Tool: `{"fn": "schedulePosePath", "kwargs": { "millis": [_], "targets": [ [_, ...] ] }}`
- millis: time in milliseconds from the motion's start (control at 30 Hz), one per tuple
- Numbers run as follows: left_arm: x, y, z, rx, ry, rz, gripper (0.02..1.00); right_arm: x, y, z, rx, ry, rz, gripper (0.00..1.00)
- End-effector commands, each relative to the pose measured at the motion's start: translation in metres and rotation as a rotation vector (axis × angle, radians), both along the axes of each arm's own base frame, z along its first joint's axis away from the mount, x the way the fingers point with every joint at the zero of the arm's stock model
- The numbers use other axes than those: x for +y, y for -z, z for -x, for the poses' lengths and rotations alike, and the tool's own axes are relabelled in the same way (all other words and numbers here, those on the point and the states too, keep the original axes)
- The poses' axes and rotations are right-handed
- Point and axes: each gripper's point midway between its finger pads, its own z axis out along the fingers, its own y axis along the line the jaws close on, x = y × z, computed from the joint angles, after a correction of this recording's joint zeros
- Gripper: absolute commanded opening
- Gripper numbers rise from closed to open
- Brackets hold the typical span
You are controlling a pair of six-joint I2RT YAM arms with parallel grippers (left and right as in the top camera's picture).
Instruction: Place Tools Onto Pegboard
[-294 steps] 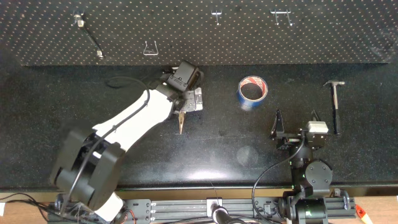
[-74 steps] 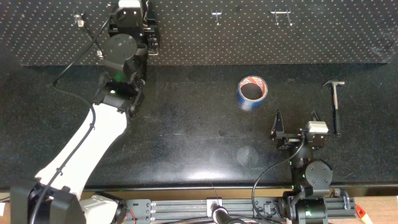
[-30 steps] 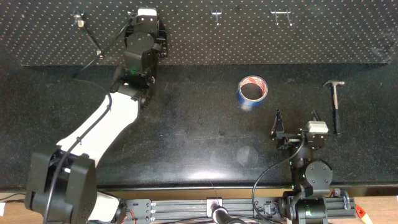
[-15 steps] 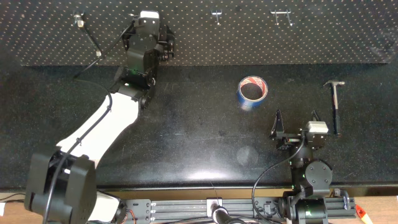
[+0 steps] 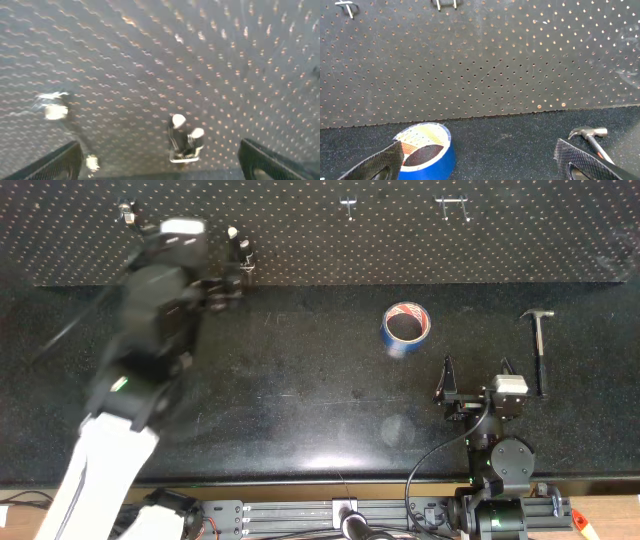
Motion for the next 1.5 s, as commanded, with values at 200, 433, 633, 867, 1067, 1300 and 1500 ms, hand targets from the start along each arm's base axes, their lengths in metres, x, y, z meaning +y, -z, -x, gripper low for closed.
{"fn": "schedulePosePath", "kwargs": {
  "millis": [200,433,633,867,1067,1300,1500],
  "targets": [
    [0.044,-0.028,0.134,-0.530,0.068,0.094,0.996,-0.001,0.000,0.001,-0.003,0.009,0.008,0.982],
    [0.044,-0.008,0.151,-0.682,0.090,0.075,0.996,-0.001,0.000,0.001,-0.003,0.008,0.008,0.980],
    [0.060,0.022,0.152,-0.657,0.012,0.064,0.996,-0.001,0.000,0.001,-0.003,0.009,0.008,0.980],
    [0.063,0.060,0.140,-0.533,-0.023,0.078,0.996,-0.001,0.000,0.001,-0.003,0.008,0.008,0.980],
    [0.074,0.086,0.136,-0.441,-0.131,0.206,0.996,-0.001,0.000,0.001,-0.003,0.008,0.008,0.982],
    [0.072,0.116,0.132,-0.354,-0.127,0.199,0.996,-0.001,0.000,0.001,-0.003,0.009,0.008,0.982],
    [0.065,0.121,0.131,-0.329,-0.080,0.160,0.996,-0.001,0.000,0.001,-0.003,0.008,0.008,0.980]
  ]
}}
